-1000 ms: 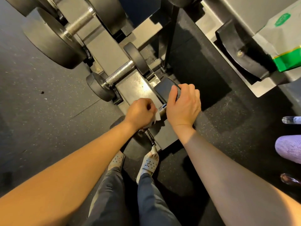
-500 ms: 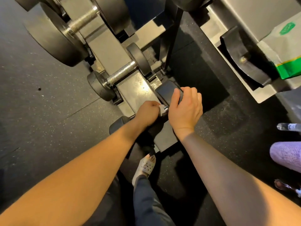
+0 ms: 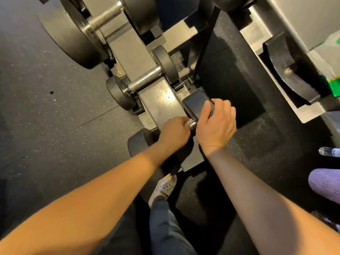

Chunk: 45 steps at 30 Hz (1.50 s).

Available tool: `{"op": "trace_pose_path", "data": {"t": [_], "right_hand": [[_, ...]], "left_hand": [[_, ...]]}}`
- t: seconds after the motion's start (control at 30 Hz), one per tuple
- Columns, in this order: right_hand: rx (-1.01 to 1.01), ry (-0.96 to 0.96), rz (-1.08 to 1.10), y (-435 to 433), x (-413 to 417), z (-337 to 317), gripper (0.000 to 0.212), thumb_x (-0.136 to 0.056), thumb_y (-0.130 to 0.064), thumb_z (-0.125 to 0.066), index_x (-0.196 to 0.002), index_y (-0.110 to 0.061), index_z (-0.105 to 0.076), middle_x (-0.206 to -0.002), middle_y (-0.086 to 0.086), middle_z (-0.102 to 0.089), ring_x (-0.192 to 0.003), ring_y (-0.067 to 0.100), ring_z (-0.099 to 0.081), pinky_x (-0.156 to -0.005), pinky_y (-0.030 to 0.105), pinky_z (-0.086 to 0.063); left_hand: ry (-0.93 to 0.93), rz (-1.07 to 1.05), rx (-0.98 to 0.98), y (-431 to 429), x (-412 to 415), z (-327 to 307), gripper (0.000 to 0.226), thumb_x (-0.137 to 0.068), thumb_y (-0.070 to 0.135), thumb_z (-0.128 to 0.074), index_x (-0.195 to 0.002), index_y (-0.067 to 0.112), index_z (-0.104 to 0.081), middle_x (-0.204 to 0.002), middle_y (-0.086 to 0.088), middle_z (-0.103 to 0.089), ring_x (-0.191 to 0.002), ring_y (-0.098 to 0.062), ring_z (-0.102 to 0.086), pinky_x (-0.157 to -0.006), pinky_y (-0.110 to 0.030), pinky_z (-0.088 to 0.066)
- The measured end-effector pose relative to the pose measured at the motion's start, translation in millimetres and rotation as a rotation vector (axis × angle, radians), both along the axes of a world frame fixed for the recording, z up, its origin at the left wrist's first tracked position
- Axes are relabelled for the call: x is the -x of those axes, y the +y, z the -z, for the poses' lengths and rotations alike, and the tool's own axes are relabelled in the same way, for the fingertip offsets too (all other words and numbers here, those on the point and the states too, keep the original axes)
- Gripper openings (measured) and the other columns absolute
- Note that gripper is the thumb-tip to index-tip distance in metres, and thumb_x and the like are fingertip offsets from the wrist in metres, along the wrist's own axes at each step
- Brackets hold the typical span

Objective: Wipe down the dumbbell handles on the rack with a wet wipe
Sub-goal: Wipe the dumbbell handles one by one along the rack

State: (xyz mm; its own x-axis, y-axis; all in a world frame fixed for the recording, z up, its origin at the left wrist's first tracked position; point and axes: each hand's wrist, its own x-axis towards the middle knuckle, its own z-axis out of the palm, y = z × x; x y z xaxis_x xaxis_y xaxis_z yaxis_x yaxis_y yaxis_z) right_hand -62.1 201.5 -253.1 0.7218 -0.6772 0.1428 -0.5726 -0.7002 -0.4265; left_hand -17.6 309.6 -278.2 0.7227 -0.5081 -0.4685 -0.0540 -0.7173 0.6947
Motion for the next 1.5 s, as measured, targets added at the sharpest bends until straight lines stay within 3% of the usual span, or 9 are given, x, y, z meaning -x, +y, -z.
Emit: {"op": "trace_pose_path", "data": {"t": [0.13,0.3,0.43,0.6,1.03,1.2,1.3,1.37,1.5], "right_hand": [[-0.01,0.012,0.005,1,0,-3,0.034,-0.106,-0.041,-0.038,-0.104,-0.018,-0.064,-0.09,-0.001,-0.056,-0.083,0.015,-0.05,-0.065,0.039,-0.049],[-0.052,0.026,0.001,1,0,-7,0.034,-0.106,-0.041,-0.039,-0.104,-0.018,-0.064,-0.092,-0.001,-0.057,-0.086,0.016,-0.051,-0.069,0.04,-0.05],[-0.048,0.04,-0.003,0,1,-7,0.036,-0.106,-0.042,-0.036,-0.106,-0.019,-0.063,-0.093,-0.002,-0.057,-0.086,0.014,-0.05,-0.069,0.037,-0.05],[-0.056,0.04,-0.002,0,1,-6,0.037,-0.106,-0.043,-0.034,-0.107,-0.02,-0.063,-0.093,-0.003,-0.055,-0.087,0.013,-0.05,-0.07,0.037,-0.05],[-0.071,0.067,-0.009,0,0,-11,0.038,-0.105,-0.045,-0.033,-0.108,-0.021,-0.062,-0.094,-0.005,-0.055,-0.087,0.011,-0.049,-0.072,0.034,-0.05],[-0.201,0.143,-0.017,2,-4,-33,0.03,-0.103,-0.035,-0.048,-0.129,-0.02,-0.056,-0.116,-0.004,-0.053,-0.113,0.014,-0.051,-0.098,0.035,-0.047],[-0.075,0.113,-0.343,26,-8,-55,0.044,-0.095,-0.022,-0.062,-0.137,-0.023,-0.048,-0.132,-0.002,-0.048,-0.12,0.013,-0.049,-0.104,0.035,-0.046],[-0.308,0.177,-0.522,51,-18,-58,0.051,-0.099,-0.024,-0.06,-0.146,-0.028,-0.04,-0.139,-0.004,-0.042,-0.12,0.012,-0.052,-0.101,0.035,-0.051],[-0.478,0.295,-0.672,85,-40,-38,0.057,-0.102,-0.03,-0.057,-0.155,-0.032,-0.033,-0.139,-0.004,-0.048,-0.12,0.013,-0.054,-0.101,0.033,-0.05]], "left_hand": [[-0.38,0.353,-0.163,29,16,-16,0.023,-0.094,0.014,-0.059,-0.116,0.017,-0.062,-0.095,-0.005,-0.069,-0.085,-0.025,-0.066,-0.077,-0.04,-0.054],[-0.454,0.537,-0.542,51,9,-33,0.028,-0.1,0.035,-0.058,-0.123,0.02,-0.065,-0.101,-0.003,-0.07,-0.094,-0.022,-0.066,-0.08,-0.033,-0.05],[-0.536,0.653,-0.767,62,8,-40,0.036,-0.099,0.053,-0.049,-0.111,0.028,-0.071,-0.116,0.001,-0.069,-0.122,-0.024,-0.053,-0.113,-0.044,-0.032],[-0.432,0.694,-0.828,41,-1,-46,0.036,-0.101,0.047,-0.054,-0.128,0.024,-0.062,-0.125,-0.006,-0.064,-0.12,-0.027,-0.05,-0.1,-0.041,-0.035],[-0.043,0.629,-0.47,55,-41,-30,0.038,-0.095,0.034,-0.067,-0.127,0.013,-0.061,-0.117,-0.007,-0.066,-0.106,-0.024,-0.062,-0.091,-0.032,-0.048],[0.119,0.146,-0.133,77,-57,-32,0.02,-0.093,0.028,-0.073,-0.093,0.008,-0.074,-0.086,-0.008,-0.073,-0.081,-0.023,-0.069,-0.08,-0.038,-0.057],[0.193,-0.117,-0.001,89,-66,-44,0.032,-0.092,0.029,-0.075,-0.087,-0.003,-0.075,-0.077,-0.019,-0.07,-0.06,-0.022,-0.06,-0.065,-0.028,-0.054],[0.317,-0.252,0.077,97,-72,-52,0.038,-0.09,0.029,-0.076,-0.085,-0.009,-0.073,-0.067,-0.018,-0.062,-0.048,-0.011,-0.049,-0.049,-0.017,-0.045],[0.599,-0.477,0.263,114,-84,-58,0.021,-0.095,0.018,-0.068,-0.095,-0.002,-0.073,-0.083,-0.014,-0.063,-0.057,-0.008,-0.057,-0.055,-0.019,-0.049]]}}
